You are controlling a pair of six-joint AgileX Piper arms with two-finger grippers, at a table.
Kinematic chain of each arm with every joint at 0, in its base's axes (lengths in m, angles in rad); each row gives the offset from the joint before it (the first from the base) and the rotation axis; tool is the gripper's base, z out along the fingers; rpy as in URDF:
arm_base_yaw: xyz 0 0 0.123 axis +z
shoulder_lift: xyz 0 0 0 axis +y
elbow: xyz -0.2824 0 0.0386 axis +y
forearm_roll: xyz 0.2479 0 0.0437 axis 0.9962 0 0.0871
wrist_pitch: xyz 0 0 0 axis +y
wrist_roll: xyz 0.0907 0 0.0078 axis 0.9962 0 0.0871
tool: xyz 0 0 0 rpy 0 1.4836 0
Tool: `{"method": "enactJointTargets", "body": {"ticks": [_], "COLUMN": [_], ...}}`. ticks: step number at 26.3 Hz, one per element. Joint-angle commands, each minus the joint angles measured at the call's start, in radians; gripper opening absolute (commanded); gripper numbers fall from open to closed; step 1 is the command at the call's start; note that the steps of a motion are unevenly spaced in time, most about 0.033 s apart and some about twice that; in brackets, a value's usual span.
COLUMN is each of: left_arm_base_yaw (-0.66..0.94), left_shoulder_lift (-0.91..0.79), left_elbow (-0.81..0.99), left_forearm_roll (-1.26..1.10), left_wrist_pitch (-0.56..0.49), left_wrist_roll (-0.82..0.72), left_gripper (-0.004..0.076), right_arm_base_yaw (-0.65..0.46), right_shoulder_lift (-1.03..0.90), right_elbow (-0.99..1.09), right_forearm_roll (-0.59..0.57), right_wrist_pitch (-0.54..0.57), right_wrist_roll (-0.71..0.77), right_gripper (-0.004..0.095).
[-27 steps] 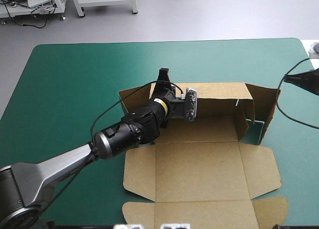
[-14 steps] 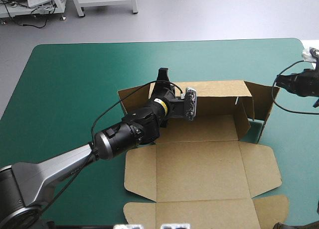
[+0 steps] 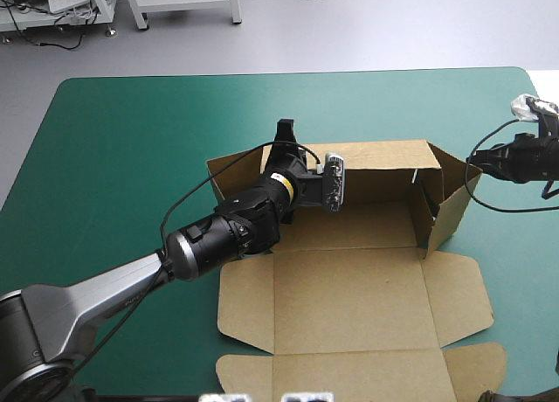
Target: Fold the box
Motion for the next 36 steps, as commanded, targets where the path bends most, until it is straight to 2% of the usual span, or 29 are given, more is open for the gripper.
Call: {"method": "enactJointTargets", "body": {"ticks": [1, 3, 11, 21, 28, 32, 35, 36], "left_arm_base_yaw": [0.0, 0.0, 0.0, 0.0, 0.0, 0.0, 0.0, 0.0], "left_shoulder_lift": [-0.027, -0.009, 0.025, 0.025, 0.025, 0.025, 0.025, 0.025], "left_elbow": [-0.011, -0.011, -0.011, -0.011, -0.011, -0.011, -0.011, -0.011], "left_forearm_roll": [-0.015, -0.015, -0.01, 0.0, 0.0, 0.0, 0.0, 0.0], "left_wrist_pitch": [0.055, 0.07, 0.071, 0.073, 0.073, 0.073, 0.073, 0.073], "left_wrist_roll": [-0.013, -0.013, -0.013, -0.029, -0.029, -0.029, -0.029, -0.029], "left_gripper": [-0.0006, -0.0006, -0.0006, -0.0006, -0.0006, -0.0006, -0.0006, -0.0006], "right_arm_base_yaw": [-0.007, -0.007, -0.007, -0.006, -0.006, -0.006, -0.006, -0.006], "right_shoulder_lift": [-0.052, -0.084, -0.166, -0.194, -0.194, -0.194, -0.194, -0.194], "right_elbow": [-0.009, 0.023, 0.107, 0.273, 0.334, 0.349, 0.35, 0.35], "right_forearm_roll": [0.041, 0.007, 0.007, 0.076, 0.065, 0.063, 0.063, 0.065], "right_wrist_pitch": [0.044, 0.044, 0.043, -0.011, -0.073, -0.073, -0.073, -0.073], "right_wrist_roll": [-0.02, -0.023, -0.058, -0.31, -0.393, -0.413, -0.415, -0.415], "right_gripper": [-0.0024, -0.0024, -0.0024, -0.0024, -0.0009, 0.0073, 0.0202, 0.0272]}}
